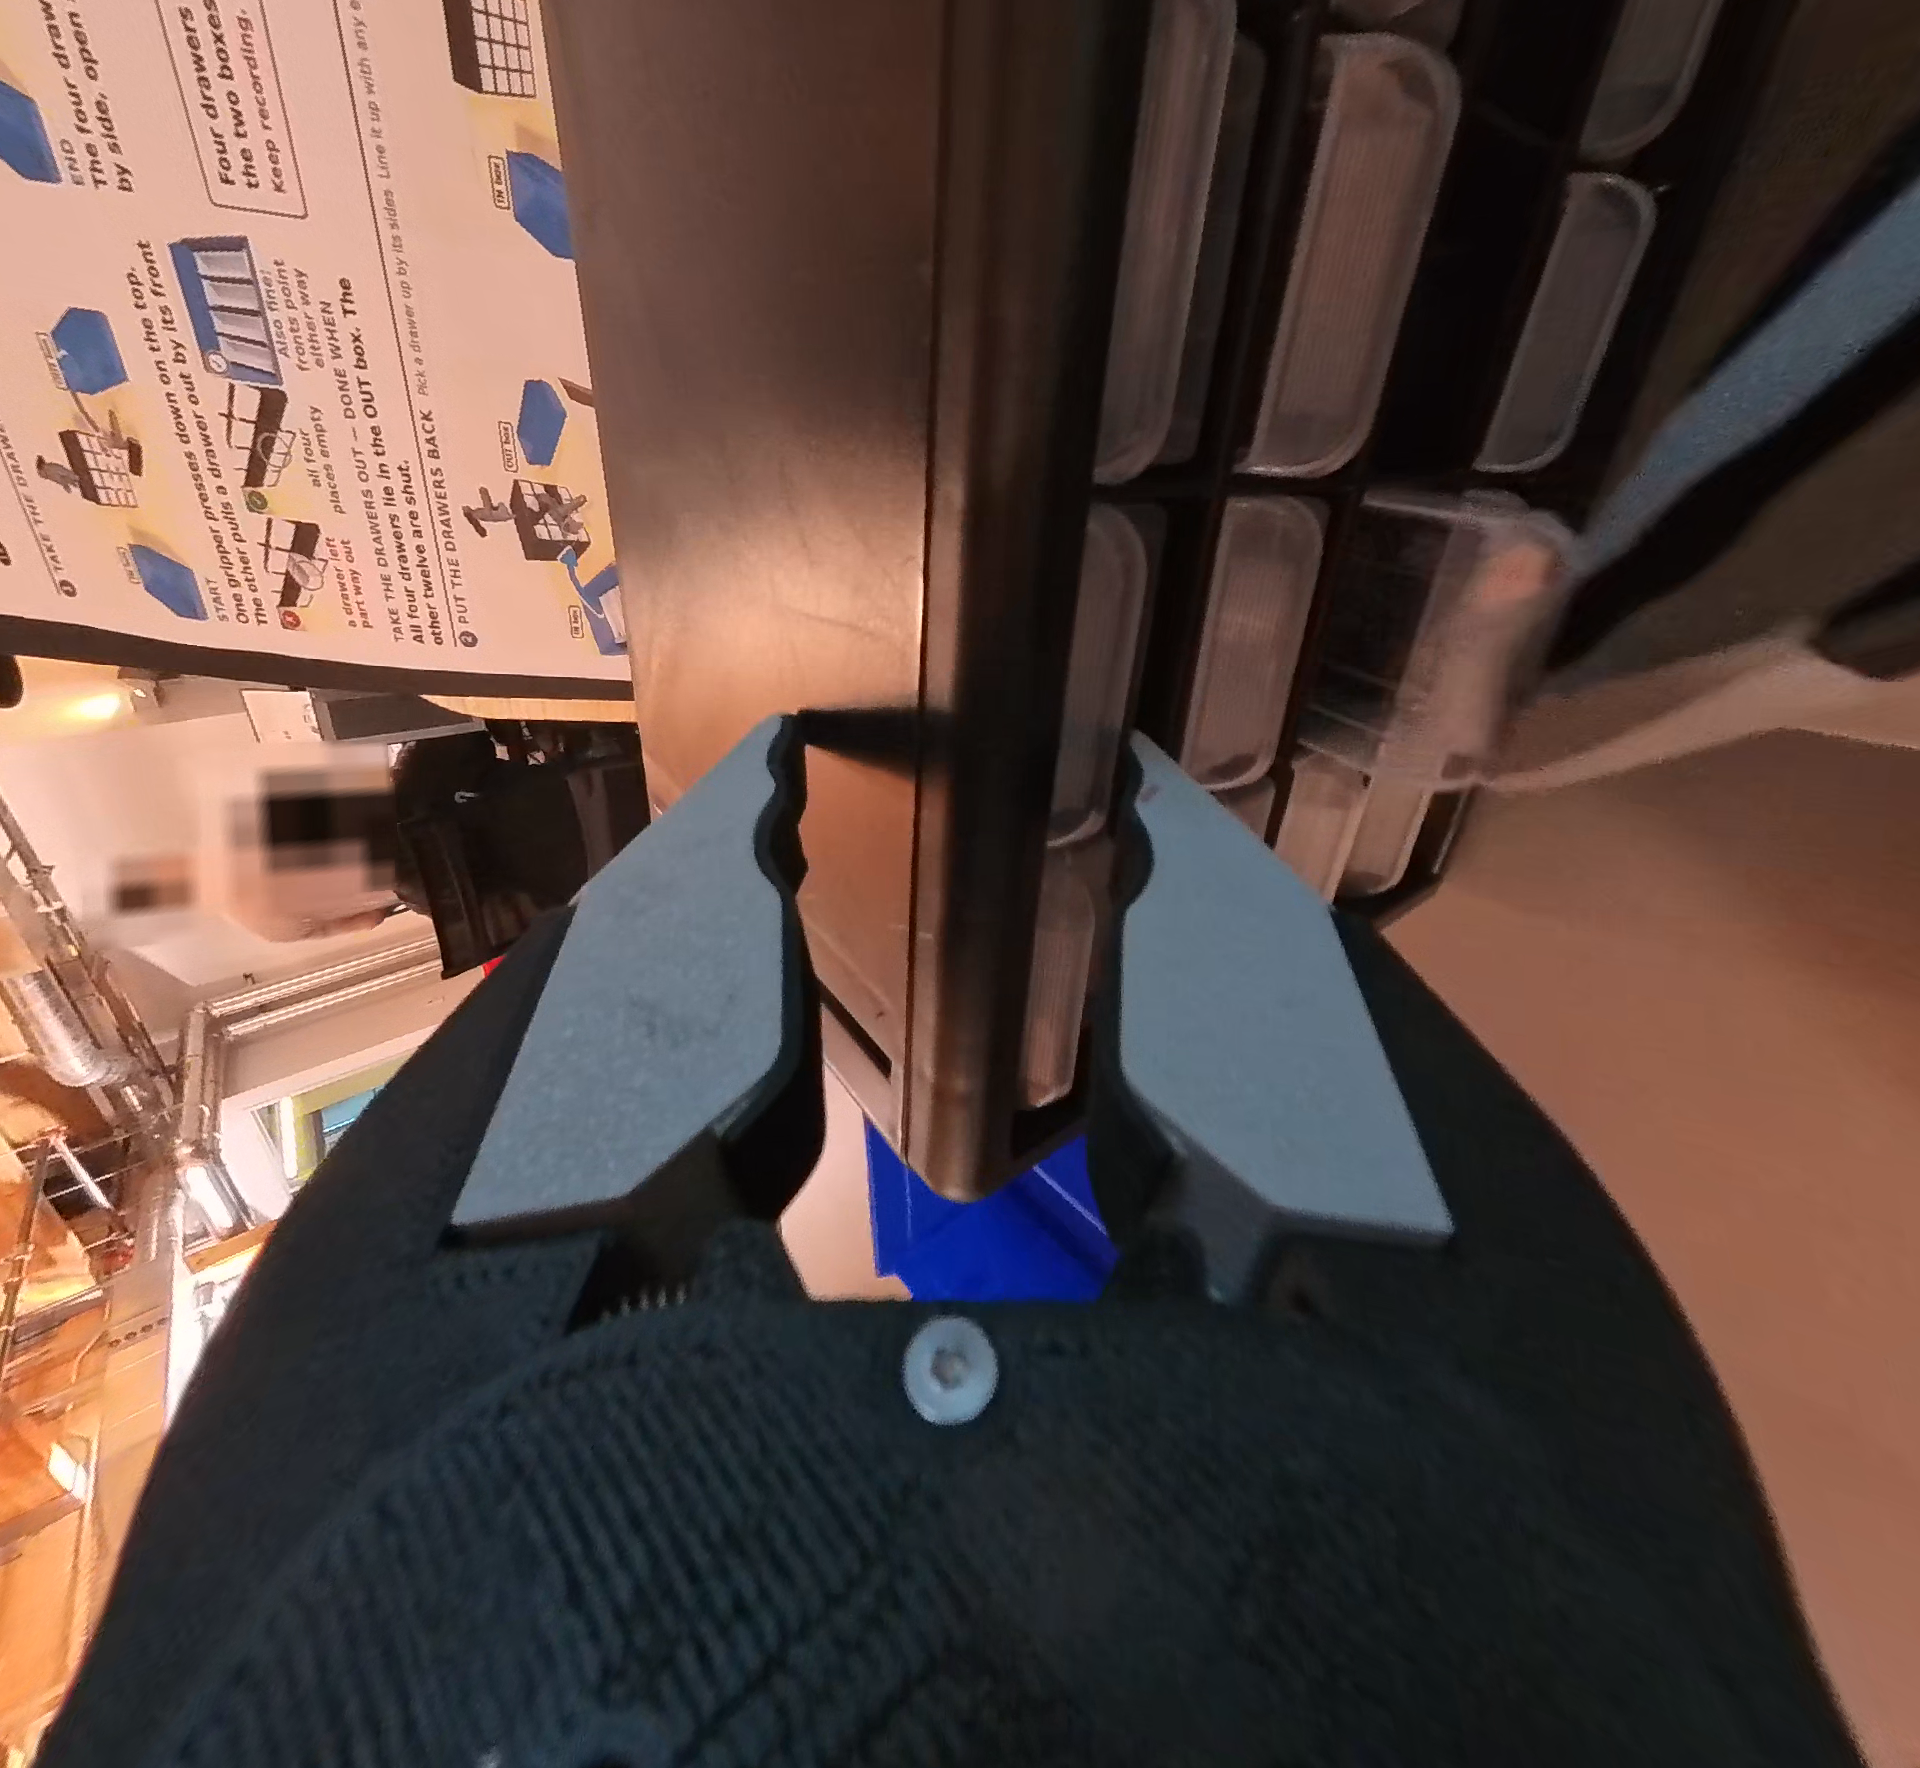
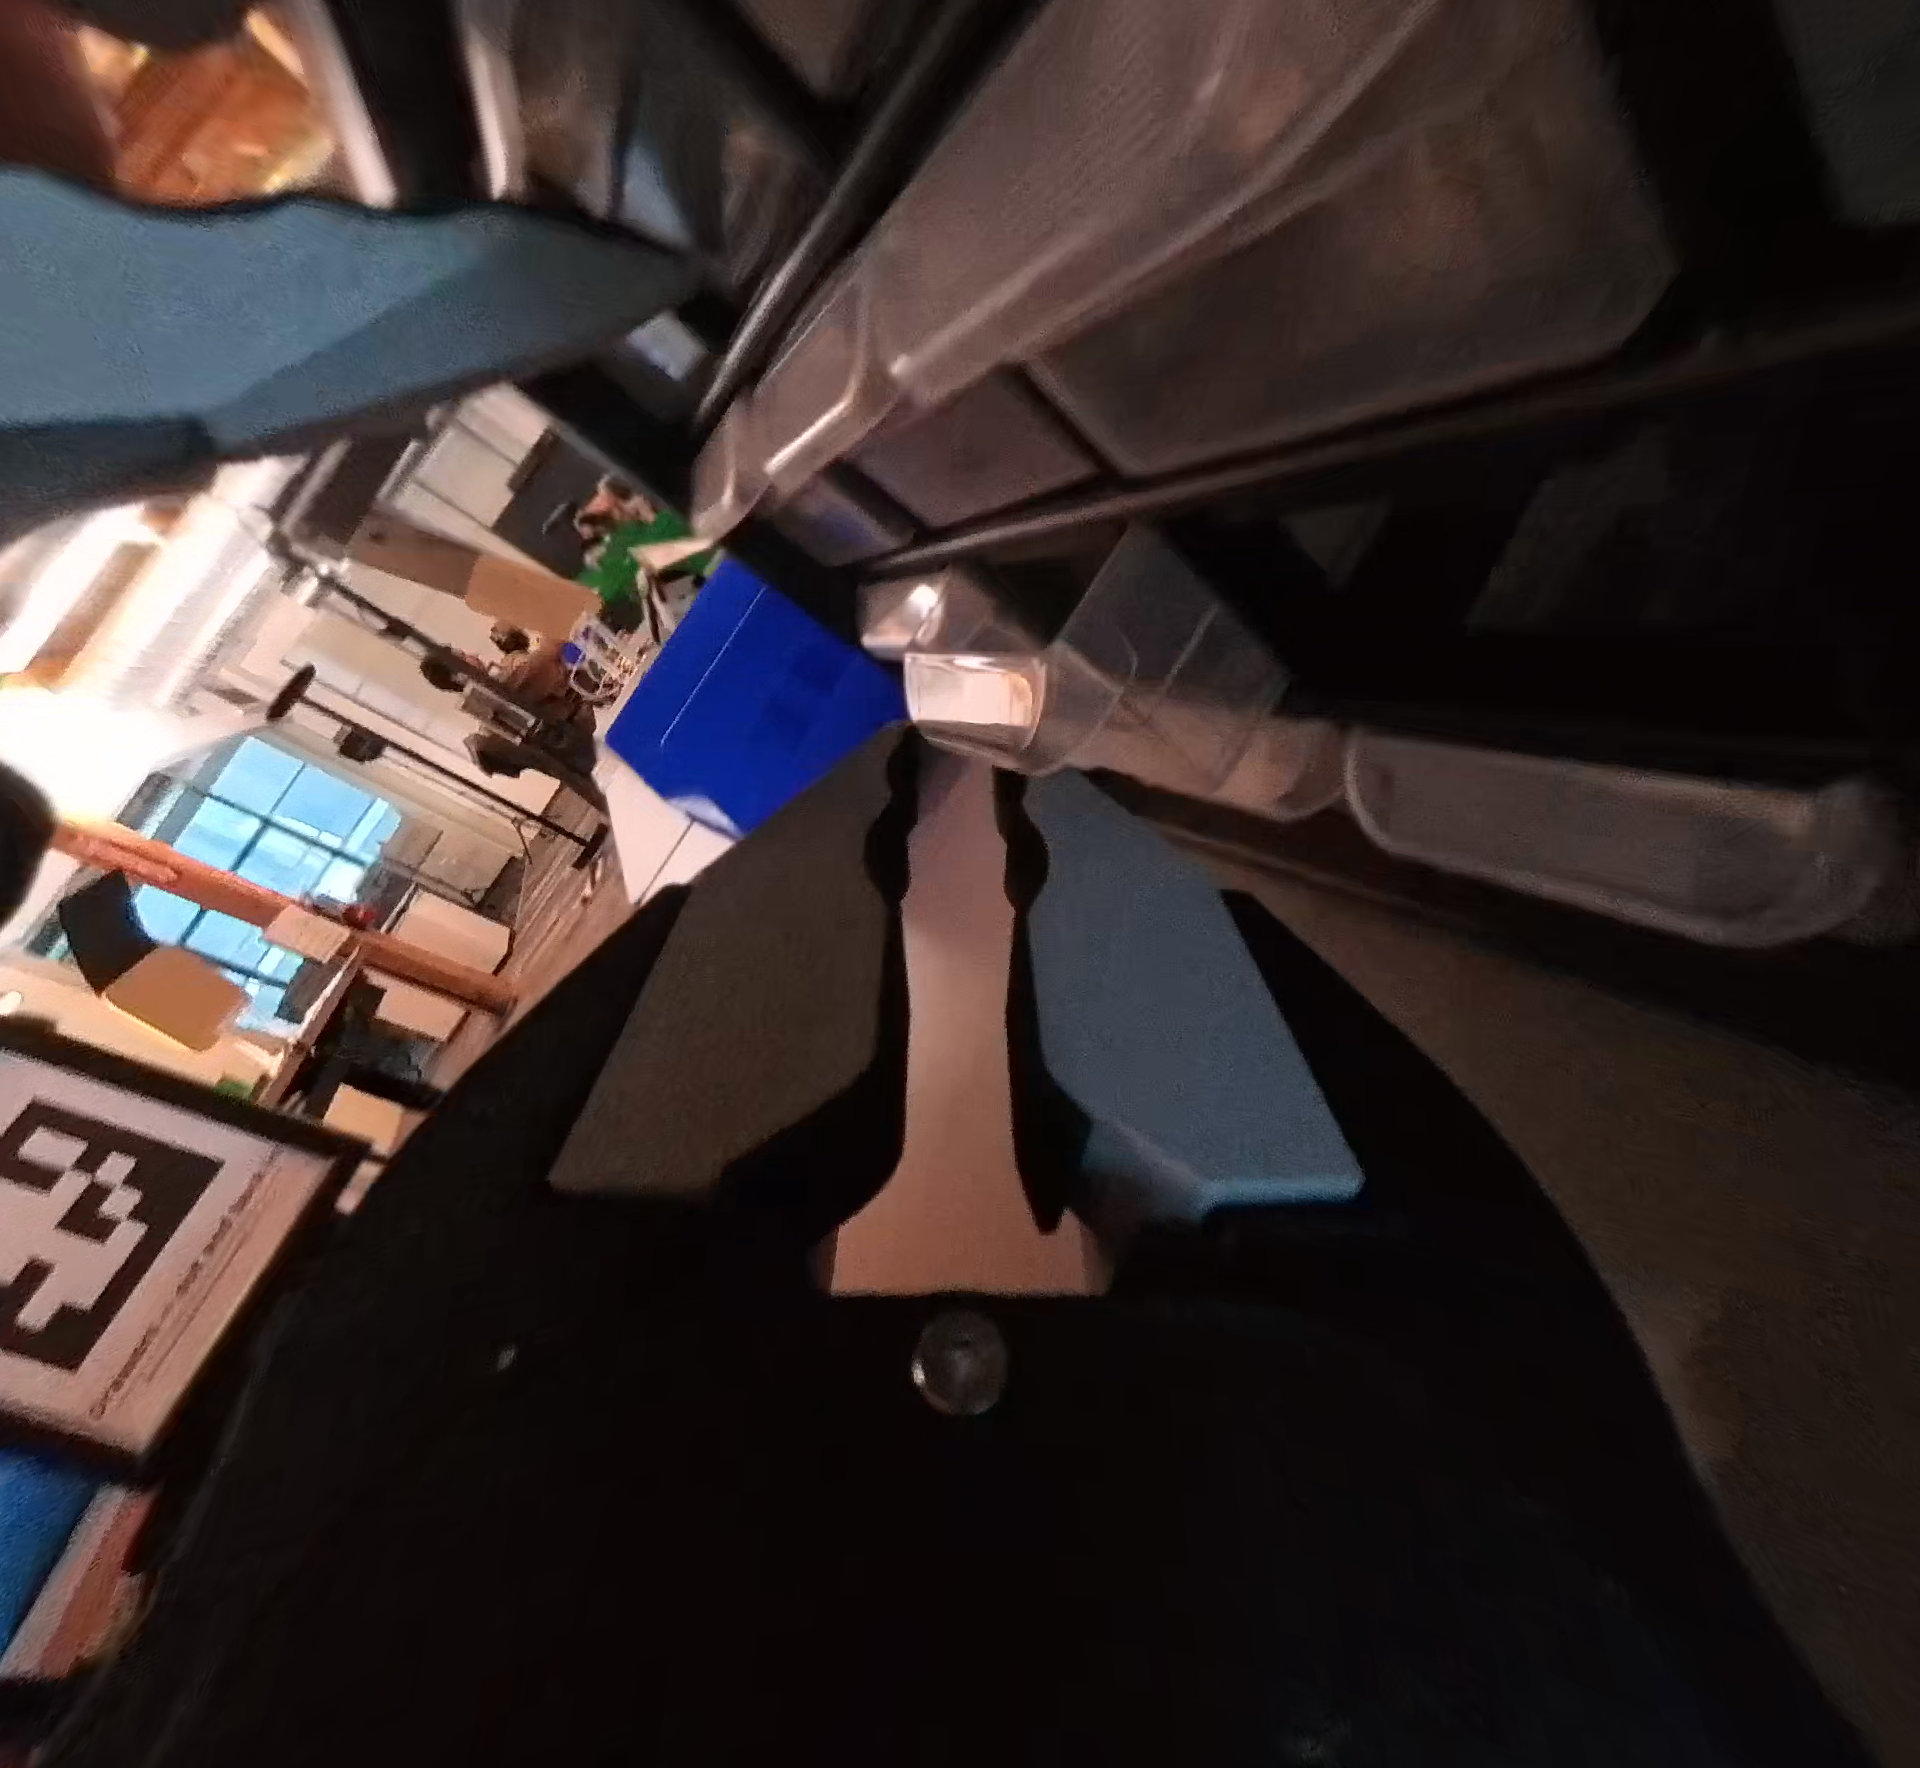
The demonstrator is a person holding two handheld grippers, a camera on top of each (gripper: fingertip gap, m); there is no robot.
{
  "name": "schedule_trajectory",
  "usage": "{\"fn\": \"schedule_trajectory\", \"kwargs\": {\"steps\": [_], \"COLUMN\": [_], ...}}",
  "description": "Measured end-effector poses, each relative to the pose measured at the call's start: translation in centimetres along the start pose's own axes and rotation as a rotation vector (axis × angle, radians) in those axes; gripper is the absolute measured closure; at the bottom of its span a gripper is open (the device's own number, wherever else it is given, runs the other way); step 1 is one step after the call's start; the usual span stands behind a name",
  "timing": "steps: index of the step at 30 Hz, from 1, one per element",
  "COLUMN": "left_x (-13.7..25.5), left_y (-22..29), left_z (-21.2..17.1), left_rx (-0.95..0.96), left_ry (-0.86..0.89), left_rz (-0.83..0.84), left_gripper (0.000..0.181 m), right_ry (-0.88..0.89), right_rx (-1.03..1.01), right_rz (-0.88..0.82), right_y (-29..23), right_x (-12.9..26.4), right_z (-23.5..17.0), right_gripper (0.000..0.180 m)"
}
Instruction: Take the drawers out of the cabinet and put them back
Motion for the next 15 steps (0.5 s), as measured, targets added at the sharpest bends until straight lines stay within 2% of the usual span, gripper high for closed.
{"fn": "schedule_trajectory", "kwargs": {"steps": [1,4,6,9,12,15], "left_x": [0.0,0.0,0.0,0.0,0.0,0.0], "left_y": [0.0,0.0,0.0,0.0,0.0,0.0], "left_z": [0.0,0.0,0.0,0.0,0.0,0.0], "left_rx": [-0.002,-0.009,-0.007,-0.002,-0.005,-0.006], "left_ry": [-0.001,-0.006,-0.004,0.001,-0.006,-0.016], "left_rz": [0.000,0.001,0.001,0.002,0.003,0.003], "left_gripper": [0.123,0.123,0.123,0.124,0.123,0.123], "right_ry": [-0.024,-0.065,-0.088,-0.152,-0.159,-0.183], "right_rx": [0.016,0.091,0.182,0.337,0.483,0.538], "right_rz": [0.014,0.028,-0.042,-0.183,-0.286,-0.303], "right_y": [-0.5,-1.8,-1.5,-0.2,0.3,0.5], "right_x": [0.5,2.3,3.5,5.3,6.4,5.8], "right_z": [-0.8,-3.0,-3.9,-4.1,-2.7,-2.5], "right_gripper": [0.171,0.174,0.176,0.147,0.134,0.125]}}
Point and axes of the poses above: each gripper's, where its closed fingertips meet, x back along the fingers, z out of its top, y = z × x across the jaws, the point moved 1 cm from there along x, back along the fingers, and after that the axes turned 2 degrees about -x, right-handed, at the moved point
